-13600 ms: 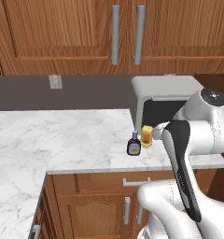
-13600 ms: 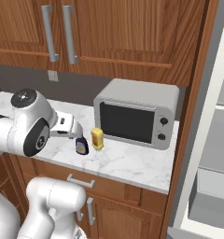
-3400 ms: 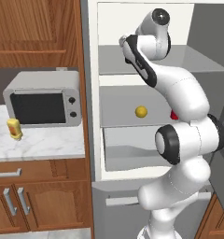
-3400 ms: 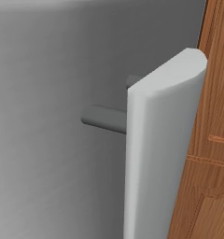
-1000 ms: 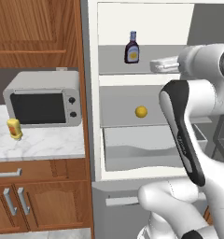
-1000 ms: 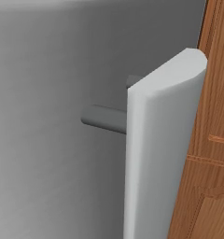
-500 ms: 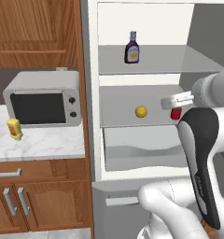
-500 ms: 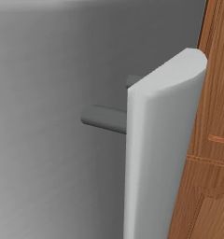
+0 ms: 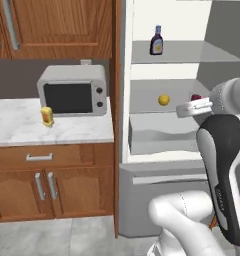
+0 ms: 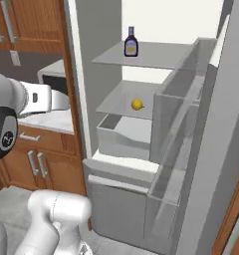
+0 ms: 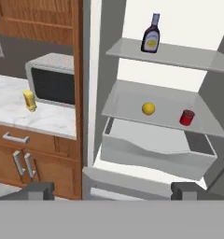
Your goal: Place the mustard and condiment bottle from the counter to the top shelf of the fridge. If the existing items in the fridge are on the top shelf, move them to other shelves.
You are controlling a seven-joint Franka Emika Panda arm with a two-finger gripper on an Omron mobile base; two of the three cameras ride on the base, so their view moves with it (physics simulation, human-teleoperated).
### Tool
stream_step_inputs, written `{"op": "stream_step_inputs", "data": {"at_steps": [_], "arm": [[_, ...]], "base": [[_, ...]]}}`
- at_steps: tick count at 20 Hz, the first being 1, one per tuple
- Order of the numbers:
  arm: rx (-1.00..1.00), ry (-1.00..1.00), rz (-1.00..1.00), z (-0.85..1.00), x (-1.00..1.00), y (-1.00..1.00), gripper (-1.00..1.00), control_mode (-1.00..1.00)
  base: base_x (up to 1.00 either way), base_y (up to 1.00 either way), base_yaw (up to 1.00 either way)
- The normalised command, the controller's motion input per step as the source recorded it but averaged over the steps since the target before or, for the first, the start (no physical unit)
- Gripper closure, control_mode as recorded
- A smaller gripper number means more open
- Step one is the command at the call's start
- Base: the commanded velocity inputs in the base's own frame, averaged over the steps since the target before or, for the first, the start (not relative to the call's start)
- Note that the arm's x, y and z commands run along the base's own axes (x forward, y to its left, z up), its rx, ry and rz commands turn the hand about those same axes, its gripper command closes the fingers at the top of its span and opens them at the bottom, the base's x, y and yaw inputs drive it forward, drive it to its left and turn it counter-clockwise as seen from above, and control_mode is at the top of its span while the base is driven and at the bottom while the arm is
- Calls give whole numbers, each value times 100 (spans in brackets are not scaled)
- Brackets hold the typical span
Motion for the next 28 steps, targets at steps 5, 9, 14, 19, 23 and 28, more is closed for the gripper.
{"op": "stream_step_inputs", "data": {"at_steps": [5, 9, 14, 19, 23, 28], "arm": [[0, 0, 0, 0, 0, 0, -100, 100], [0, 0, 0, 0, 0, 0, -100, 100], [0, 0, 0, 0, 0, 0, -100, 100], [0, 0, 0, 0, 0, 0, -100, 100], [0, 0, 0, 0, 0, 0, -100, 100], [-1, 12, 0, -40, 41, 0, -100, -100]], "base": [[-30, 100, 0], [39, 98, 0], [82, 77, 0], [83, 17, 0], [41, 0, 0], [9, 0, 0]]}}
